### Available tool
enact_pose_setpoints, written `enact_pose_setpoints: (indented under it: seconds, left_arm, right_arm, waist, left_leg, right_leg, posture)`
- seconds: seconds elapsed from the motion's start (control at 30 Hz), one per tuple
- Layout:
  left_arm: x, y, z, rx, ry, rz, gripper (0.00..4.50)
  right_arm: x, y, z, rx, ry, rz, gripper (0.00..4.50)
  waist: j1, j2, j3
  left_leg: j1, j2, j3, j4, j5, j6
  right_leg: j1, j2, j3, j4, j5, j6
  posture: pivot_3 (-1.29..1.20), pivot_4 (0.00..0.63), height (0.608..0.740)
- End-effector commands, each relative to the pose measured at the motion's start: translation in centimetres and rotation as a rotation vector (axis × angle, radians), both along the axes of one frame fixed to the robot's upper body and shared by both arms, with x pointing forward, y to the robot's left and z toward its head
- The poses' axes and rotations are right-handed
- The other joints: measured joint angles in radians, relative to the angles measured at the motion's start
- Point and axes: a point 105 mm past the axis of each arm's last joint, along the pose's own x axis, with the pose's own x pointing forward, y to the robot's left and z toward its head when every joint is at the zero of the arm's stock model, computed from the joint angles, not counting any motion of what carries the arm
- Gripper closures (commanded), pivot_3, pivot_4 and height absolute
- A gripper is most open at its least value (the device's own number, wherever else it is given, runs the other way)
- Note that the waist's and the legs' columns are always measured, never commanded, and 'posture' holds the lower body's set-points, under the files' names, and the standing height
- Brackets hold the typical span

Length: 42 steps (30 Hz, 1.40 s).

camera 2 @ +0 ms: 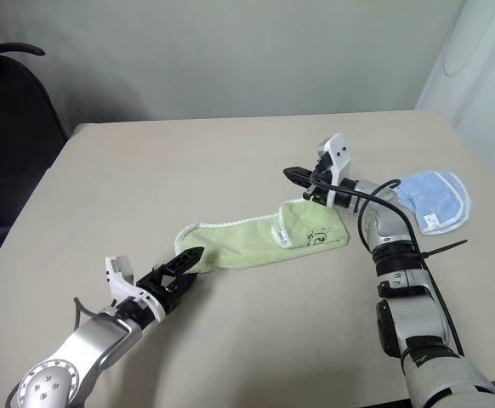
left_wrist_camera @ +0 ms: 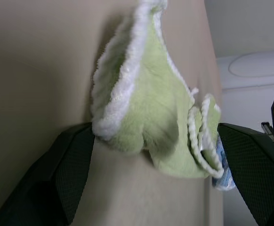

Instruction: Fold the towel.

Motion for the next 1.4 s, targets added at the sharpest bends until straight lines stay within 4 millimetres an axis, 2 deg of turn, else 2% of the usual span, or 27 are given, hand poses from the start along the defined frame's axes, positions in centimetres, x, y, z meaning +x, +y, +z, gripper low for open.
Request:
enact_pose_setpoints:
  seconds: [0.03,0.1,0.37,0.43,0.53,0.7,0.77,0.9,1.0,1.2,1.4]
  left_arm:
    - [0.6,0.6,-1.2,0.002,0.056,0.041,0.37]
    - [0.8,0.7,-1.1,0.003,0.055,0.045,0.90]
    - [1.2,0.9,-1.0,0.008,0.039,0.059,3.87]
    - [1.1,1.0,-0.9,0.009,0.030,0.064,4.47]
    - [1.0,1.3,-0.5,0.005,0.003,0.081,4.47]
    - [0.5,2.7,3.6,0.056,-0.198,0.107,4.47]
    - [0.4,4.0,5.0,0.096,-0.262,0.135,4.47]
    - [0.1,6.3,7.1,0.164,-0.340,0.172,4.47]
    - [0.2,6.5,8.0,0.232,-0.368,0.137,4.47]
    - [1.4,2.7,9.6,0.423,-0.443,-0.112,4.47]
    - [4.3,-3.6,11.2,0.556,-0.529,-0.414,4.47]
  right_arm:
    - [0.0,0.1,2.3,0.037,-0.075,-0.004,4.50]
    - [0.0,0.1,2.3,0.040,-0.079,-0.006,4.50]
    - [-0.1,0.1,2.3,0.039,-0.087,-0.011,4.50]
    - [-0.1,0.1,2.3,0.039,-0.089,-0.016,4.50]
    - [0.0,-0.1,2.3,0.039,-0.089,-0.021,4.50]
    - [0.3,-1.1,1.9,0.031,-0.081,-0.057,4.50]
    - [0.3,-1.4,1.9,0.030,-0.079,-0.069,4.50]
    - [0.5,-1.8,1.7,0.028,-0.077,-0.083,4.50]
    - [0.6,-1.9,1.6,0.029,-0.074,-0.092,4.50]
    - [0.8,-1.8,1.6,0.028,-0.072,-0.098,4.50]
    - [1.7,-2.4,2.1,0.045,-0.082,-0.159,4.50]
  waist:
    - [0.000,0.000,0.000]
    - [0.000,0.000,0.000]
    - [-0.008,0.000,0.000]
    - [-0.008,0.000,0.000]
    - [-0.011,0.000,0.000]
    - [-0.014,-0.002,0.002]
    - [-0.015,-0.002,0.002]
    - [-0.017,-0.003,0.002]
    - [-0.019,-0.003,0.002]
    - [-0.015,-0.003,0.002]
    - [-0.010,-0.003,0.002]
  left_leg:
    - [0.000,0.000,0.000,0.000,0.000,0.000]
    - [0.000,0.000,0.000,0.000,0.000,0.000]
    - [-0.002,0.000,0.001,-0.006,0.001,-0.001]
    - [-0.002,0.000,0.001,-0.008,0.001,-0.002]
    - [-0.001,0.000,0.001,-0.009,0.002,-0.003]
    - [-0.002,0.000,0.001,-0.010,0.002,-0.003]
    - [-0.002,0.000,0.001,-0.011,0.002,-0.003]
    - [-0.002,0.000,0.001,-0.012,0.002,-0.003]
    - [-0.002,0.000,0.001,-0.012,0.002,-0.003]
    - [-0.003,0.000,0.001,-0.012,0.002,-0.003]
    - [-0.004,0.000,0.000,-0.010,0.002,-0.003]
  right_leg:
    - [0.000,0.000,0.000,0.000,0.000,0.000]
    - [0.000,0.000,0.000,0.000,0.000,0.000]
    - [-0.004,0.000,0.001,-0.001,0.000,0.000]
    - [-0.005,0.000,0.001,-0.001,-0.001,0.000]
    - [-0.005,0.000,0.001,-0.001,-0.001,-0.001]
    - [-0.007,0.000,0.001,-0.001,-0.001,-0.001]
    - [-0.007,0.000,0.002,-0.001,-0.001,-0.001]
    - [-0.007,0.000,0.002,-0.001,-0.001,-0.001]
    - [-0.008,0.000,0.002,-0.002,-0.001,-0.001]
    - [-0.008,0.000,0.002,-0.002,-0.001,-0.001]
    - [-0.008,0.000,0.002,-0.001,0.000,-0.002]
  posture:
    - [0.00,0.150,0.740]
    - [0.00,0.150,0.740]
    - [0.00,0.150,0.740]
    - [0.00,0.150,0.740]
    - [0.00,0.150,0.740]
    - [0.00,0.150,0.740]
    - [0.00,0.150,0.740]
    - [0.00,0.150,0.740]
    - [0.00,0.150,0.740]
    - [0.00,0.150,0.740]
    - [0.00,0.150,0.740]
